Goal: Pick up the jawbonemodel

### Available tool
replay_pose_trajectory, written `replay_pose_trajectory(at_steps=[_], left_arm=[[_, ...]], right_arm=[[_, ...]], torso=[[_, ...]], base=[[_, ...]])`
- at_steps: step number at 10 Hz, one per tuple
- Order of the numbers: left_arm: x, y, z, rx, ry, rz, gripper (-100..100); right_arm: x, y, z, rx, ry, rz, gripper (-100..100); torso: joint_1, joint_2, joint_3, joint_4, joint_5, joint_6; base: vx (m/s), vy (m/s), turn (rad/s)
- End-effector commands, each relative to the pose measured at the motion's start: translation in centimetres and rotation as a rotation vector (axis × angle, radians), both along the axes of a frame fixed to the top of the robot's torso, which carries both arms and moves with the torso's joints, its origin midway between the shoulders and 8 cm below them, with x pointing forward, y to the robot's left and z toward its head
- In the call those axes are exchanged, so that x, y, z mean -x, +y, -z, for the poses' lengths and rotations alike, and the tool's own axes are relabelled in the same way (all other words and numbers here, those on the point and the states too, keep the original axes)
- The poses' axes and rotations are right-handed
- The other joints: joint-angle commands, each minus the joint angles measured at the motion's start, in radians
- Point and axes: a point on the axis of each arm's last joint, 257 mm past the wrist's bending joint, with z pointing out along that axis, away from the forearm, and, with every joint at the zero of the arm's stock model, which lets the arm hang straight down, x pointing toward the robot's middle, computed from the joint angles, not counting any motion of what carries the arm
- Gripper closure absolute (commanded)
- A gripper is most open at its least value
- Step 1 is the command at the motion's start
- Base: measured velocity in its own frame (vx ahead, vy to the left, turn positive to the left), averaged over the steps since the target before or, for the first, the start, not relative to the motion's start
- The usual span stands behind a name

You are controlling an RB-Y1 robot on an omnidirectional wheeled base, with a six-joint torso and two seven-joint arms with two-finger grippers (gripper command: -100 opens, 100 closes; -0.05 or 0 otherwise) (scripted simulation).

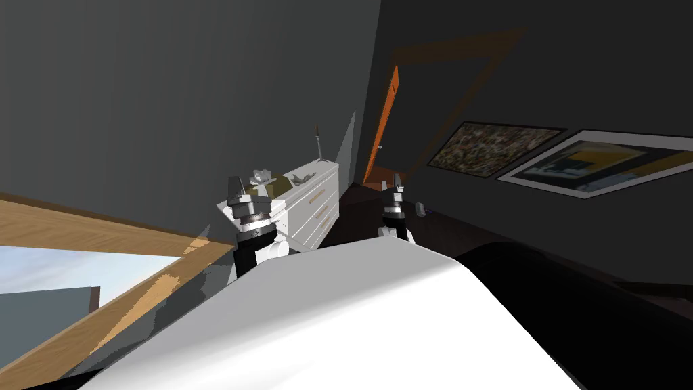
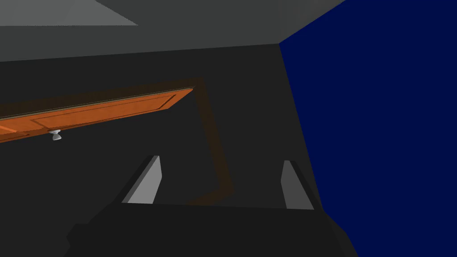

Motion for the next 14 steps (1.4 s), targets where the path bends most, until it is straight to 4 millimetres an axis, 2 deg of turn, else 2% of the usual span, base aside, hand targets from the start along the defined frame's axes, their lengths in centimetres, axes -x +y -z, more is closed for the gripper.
replay_pose_trajectory(at_steps=[1, 6, 11, 12, 13, 14], left_arm=[[-0.4, 0.5, -0.1, -0.009, 0.015, 0.016, -100], [-2.0, 3.3, -1.2, 0.013, 0.062, 0.073, -100], [-3.3, 4.8, -1.3, 0.051, 0.118, 0.103, -100], [-3.7, 5.5, -2.0, 0.07, 0.12, 0.123, -100], [-3.9, 5.6, -1.5, 0.074, 0.142, 0.121, -100], [-4.3, 6.2, -2.2, 0.095, 0.146, 0.143, -100]], right_arm=[[0.0, 0.0, 0.0, 0.0, 0.0, 0.0, 0], [0.0, 0.0, 0.0, 0.0, 0.0, 0.0, 0], [0.0, 0.0, 0.0, 0.0, 0.0, 0.0, 0], [0.0, 0.0, 0.0, 0.0, 0.0, 0.0, 0], [0.0, 0.0, 0.0, 0.0, 0.0, 0.0, 0], [0.0, 0.0, 0.0, 0.0, 0.0, 0.0, 0]], torso=[[0.0, 0.0, 0.0, 0.0, 0.0, 0.0], [-0.002, 0.0, 0.0, 0.0, -0.001, 0.0], [-0.002, -0.001, -0.001, 0.0, 0.0, 0.0], [-0.001, -0.001, -0.001, 0.0, 0.0, 0.0], [-0.002, -0.001, -0.001, 0.0, 0.0, 0.0], [-0.002, -0.001, -0.001, 0.0, 0.0, 0.0]], base=[[-0.006, -0.02, -0.084], [-0.003, -0.04, -0.086], [0.013, -0.025, -0.042], [0.015, -0.03, -0.059], [0.015, -0.023, -0.03], [0.018, -0.028, -0.064]])
